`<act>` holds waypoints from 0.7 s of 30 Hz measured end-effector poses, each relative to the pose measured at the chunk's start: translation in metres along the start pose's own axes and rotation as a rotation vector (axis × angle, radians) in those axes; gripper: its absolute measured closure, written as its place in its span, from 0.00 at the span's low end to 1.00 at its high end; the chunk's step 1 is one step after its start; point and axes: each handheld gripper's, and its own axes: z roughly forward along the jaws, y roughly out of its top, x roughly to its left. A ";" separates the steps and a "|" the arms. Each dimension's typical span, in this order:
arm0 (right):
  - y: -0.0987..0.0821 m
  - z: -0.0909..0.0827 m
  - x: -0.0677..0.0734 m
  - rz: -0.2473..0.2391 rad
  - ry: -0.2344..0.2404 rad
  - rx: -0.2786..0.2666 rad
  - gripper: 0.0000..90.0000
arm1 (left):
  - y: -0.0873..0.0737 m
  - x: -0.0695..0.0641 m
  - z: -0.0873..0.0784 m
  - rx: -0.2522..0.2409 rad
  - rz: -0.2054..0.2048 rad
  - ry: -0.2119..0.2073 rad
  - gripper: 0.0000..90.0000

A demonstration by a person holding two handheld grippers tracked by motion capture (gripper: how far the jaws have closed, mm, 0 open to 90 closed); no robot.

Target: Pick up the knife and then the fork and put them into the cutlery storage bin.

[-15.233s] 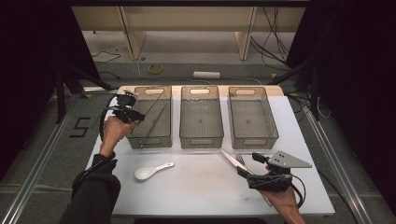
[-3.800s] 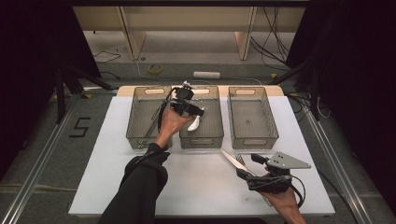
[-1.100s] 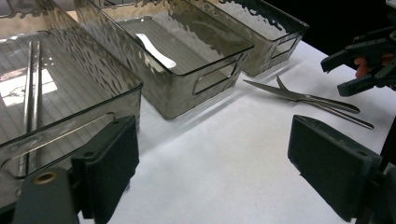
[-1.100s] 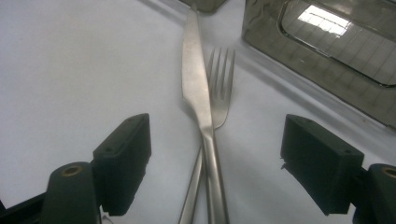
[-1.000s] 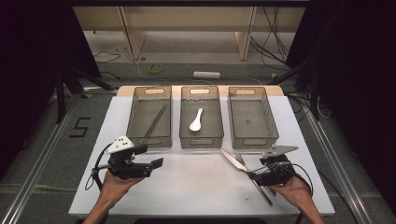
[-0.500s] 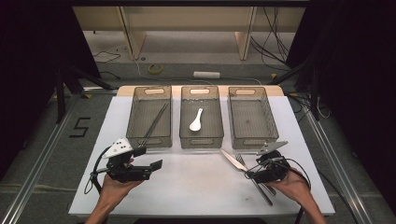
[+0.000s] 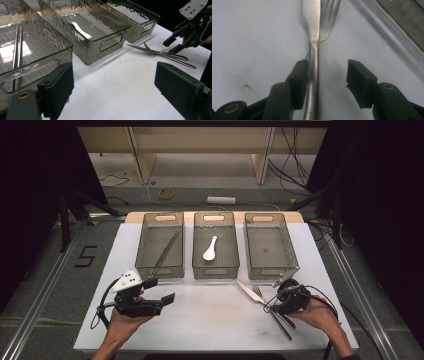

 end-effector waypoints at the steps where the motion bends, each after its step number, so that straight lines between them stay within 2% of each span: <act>1: 0.000 0.001 0.001 -0.008 0.004 0.008 0.60 | 0.000 0.000 0.000 0.000 0.001 0.000 0.17; 4: 0.001 0.003 0.003 -0.020 0.000 0.025 0.60 | 0.001 0.000 0.001 -0.001 0.004 -0.001 0.17; 12: 0.003 0.001 0.007 -0.029 -0.004 0.027 0.62 | 0.000 -0.001 0.000 0.002 0.007 -0.001 0.17; 18: 0.003 0.005 0.007 -0.038 -0.012 0.065 0.69 | 0.001 -0.001 0.001 0.008 0.017 -0.001 0.17; 21: 0.004 0.007 0.007 -0.040 -0.002 0.075 0.73 | 0.001 -0.001 0.001 0.006 0.016 -0.002 0.17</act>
